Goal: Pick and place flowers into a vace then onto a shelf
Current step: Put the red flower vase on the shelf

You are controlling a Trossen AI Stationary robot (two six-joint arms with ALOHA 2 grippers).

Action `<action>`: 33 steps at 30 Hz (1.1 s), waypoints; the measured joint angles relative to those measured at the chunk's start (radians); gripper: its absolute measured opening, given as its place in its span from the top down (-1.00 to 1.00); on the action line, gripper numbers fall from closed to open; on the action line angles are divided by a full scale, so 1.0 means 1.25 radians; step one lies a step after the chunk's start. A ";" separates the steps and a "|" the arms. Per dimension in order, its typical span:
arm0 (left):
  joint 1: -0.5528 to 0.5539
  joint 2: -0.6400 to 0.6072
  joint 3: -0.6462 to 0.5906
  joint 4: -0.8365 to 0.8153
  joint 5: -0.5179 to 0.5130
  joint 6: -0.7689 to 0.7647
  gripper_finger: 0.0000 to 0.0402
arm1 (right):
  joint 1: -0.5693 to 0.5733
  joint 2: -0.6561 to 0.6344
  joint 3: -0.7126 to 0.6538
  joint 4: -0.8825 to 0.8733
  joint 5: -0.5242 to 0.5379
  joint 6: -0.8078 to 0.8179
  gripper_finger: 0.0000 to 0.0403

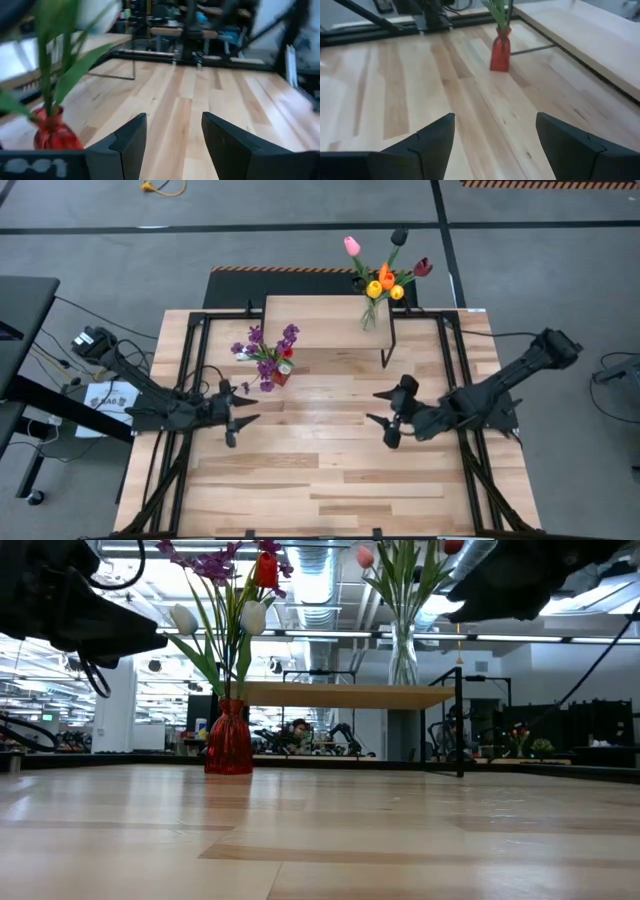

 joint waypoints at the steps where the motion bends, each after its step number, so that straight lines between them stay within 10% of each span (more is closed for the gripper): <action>1: 0.008 0.000 0.000 -0.001 -0.002 -0.025 0.09 | 0.005 0.016 0.000 0.005 0.012 0.005 -0.34; 33: 0.257 0.108 0.000 -0.016 -0.010 -0.152 -0.08 | 0.013 0.135 0.000 0.113 0.062 -0.023 -0.34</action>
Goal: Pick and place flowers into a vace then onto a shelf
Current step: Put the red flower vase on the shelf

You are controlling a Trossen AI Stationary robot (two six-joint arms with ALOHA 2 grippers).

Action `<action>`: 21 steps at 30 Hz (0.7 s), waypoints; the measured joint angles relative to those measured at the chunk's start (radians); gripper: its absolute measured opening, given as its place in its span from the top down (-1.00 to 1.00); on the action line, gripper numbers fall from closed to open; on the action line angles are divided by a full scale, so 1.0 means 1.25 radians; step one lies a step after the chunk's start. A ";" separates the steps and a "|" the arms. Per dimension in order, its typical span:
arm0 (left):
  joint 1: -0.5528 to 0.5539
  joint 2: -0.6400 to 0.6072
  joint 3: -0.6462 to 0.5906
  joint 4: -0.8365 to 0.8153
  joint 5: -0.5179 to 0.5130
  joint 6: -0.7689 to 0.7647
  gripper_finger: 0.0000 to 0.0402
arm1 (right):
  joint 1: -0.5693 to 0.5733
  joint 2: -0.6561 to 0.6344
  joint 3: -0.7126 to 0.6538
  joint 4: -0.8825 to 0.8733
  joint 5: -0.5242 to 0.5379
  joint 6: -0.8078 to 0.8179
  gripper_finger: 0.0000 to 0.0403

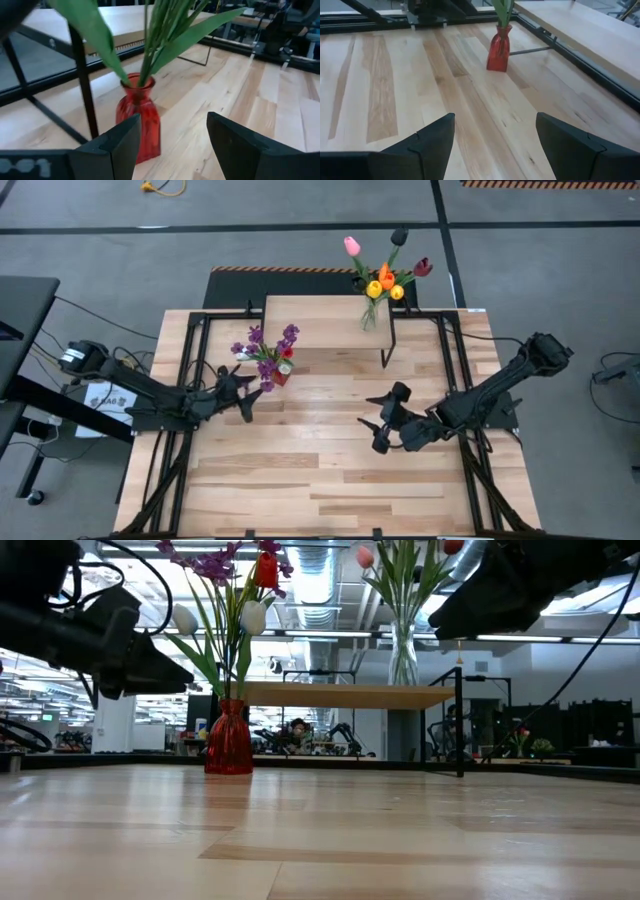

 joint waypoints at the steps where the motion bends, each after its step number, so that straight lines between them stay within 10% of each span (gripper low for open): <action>1: 0.000 0.024 0.000 0.032 -0.001 0.008 -0.08 | 0.000 0.000 0.000 0.000 0.004 0.000 -0.34; 21: -0.001 0.369 0.019 0.361 -0.158 0.092 -0.08 | 0.000 0.000 0.000 -0.003 0.013 0.000 -0.34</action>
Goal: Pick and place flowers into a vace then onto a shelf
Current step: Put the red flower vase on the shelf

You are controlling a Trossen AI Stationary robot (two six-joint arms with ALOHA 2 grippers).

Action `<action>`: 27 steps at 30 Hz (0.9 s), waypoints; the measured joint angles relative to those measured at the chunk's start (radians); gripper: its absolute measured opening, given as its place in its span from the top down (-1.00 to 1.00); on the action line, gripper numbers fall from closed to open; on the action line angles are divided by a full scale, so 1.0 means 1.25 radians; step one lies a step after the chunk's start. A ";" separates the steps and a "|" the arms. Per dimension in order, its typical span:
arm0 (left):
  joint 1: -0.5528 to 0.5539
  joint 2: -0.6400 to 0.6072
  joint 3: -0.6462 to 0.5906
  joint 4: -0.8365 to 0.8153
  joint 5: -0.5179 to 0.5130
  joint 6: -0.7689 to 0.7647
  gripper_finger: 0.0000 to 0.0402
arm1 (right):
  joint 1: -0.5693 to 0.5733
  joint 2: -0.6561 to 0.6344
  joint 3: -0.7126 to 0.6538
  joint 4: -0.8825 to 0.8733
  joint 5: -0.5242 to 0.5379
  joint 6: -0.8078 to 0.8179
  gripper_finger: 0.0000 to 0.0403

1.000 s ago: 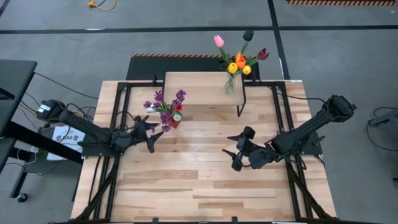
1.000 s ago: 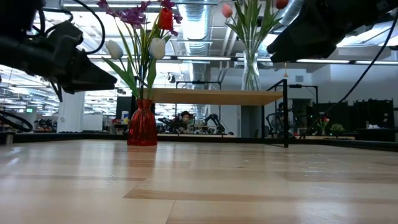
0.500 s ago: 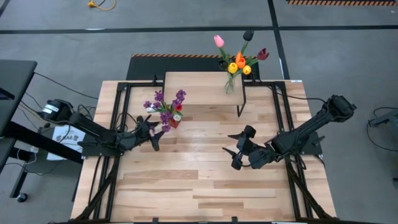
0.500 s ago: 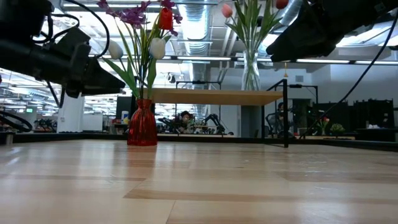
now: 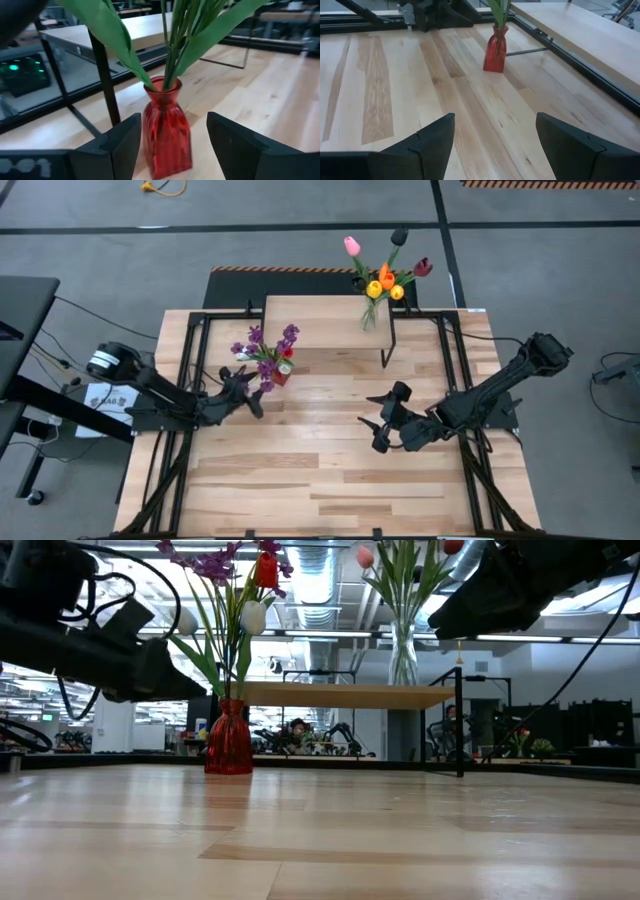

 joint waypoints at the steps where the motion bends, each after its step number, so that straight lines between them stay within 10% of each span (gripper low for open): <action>1: 0.000 0.014 0.007 -0.001 -0.010 0.001 -0.08 | 0.000 0.000 0.000 0.000 0.000 0.000 -0.34; 16: 0.004 0.176 0.083 -0.003 -0.146 -0.024 -0.08 | 0.000 0.001 0.000 -0.001 0.000 0.000 -0.34; 27: 0.044 0.182 0.084 0.004 -0.097 -0.067 -0.08 | 0.000 0.001 0.000 -0.006 0.000 0.000 -0.34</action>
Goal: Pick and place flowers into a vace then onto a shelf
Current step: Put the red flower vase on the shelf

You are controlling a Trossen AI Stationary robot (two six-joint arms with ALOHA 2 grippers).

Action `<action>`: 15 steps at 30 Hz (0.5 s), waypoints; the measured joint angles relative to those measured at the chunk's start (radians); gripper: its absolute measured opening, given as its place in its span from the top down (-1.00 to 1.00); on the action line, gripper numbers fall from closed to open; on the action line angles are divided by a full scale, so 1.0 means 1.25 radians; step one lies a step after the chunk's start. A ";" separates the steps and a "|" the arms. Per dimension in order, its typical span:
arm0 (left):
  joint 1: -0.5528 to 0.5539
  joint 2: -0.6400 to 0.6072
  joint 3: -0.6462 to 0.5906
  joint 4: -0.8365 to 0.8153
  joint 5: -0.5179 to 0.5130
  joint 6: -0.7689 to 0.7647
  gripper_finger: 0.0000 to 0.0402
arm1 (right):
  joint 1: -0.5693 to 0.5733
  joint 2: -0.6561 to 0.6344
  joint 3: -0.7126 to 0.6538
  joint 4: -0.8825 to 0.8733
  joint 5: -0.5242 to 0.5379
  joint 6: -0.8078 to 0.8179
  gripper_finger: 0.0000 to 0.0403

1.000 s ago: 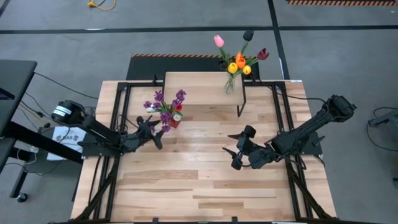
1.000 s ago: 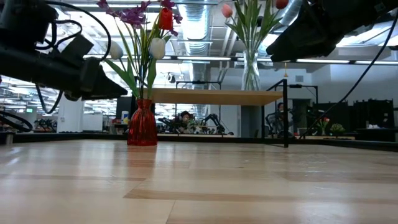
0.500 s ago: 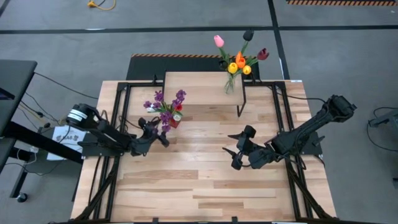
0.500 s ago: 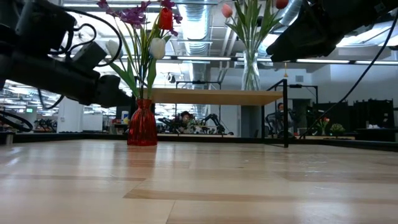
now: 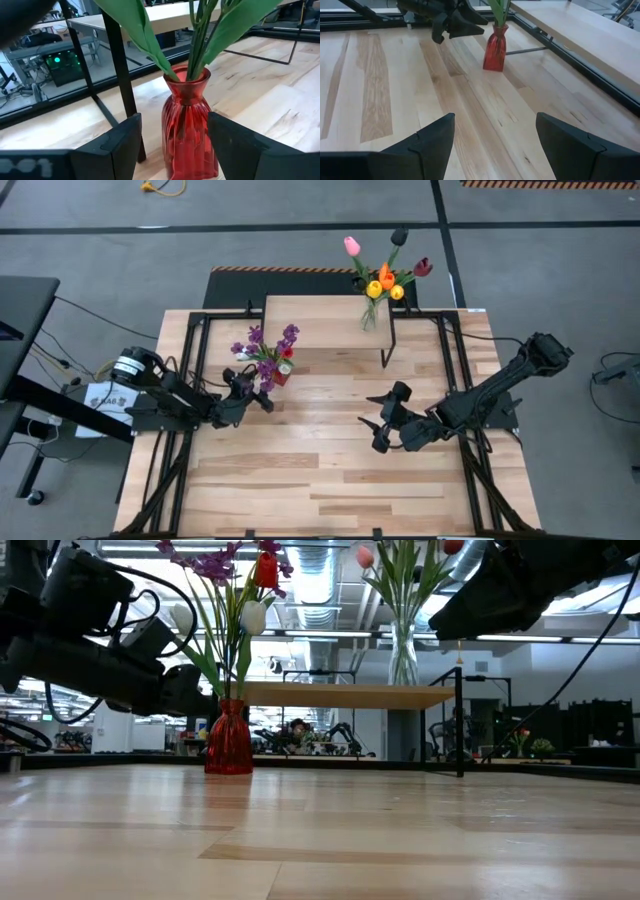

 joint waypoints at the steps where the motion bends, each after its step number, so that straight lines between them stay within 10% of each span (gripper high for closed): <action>1: 0.000 0.000 0.000 0.000 0.000 0.000 -0.08 | 0.000 0.000 0.000 0.000 0.000 0.000 -0.34; 15: 0.015 0.000 0.020 0.002 0.022 0.048 -0.08 | 0.001 0.000 0.000 0.000 0.000 0.000 -0.34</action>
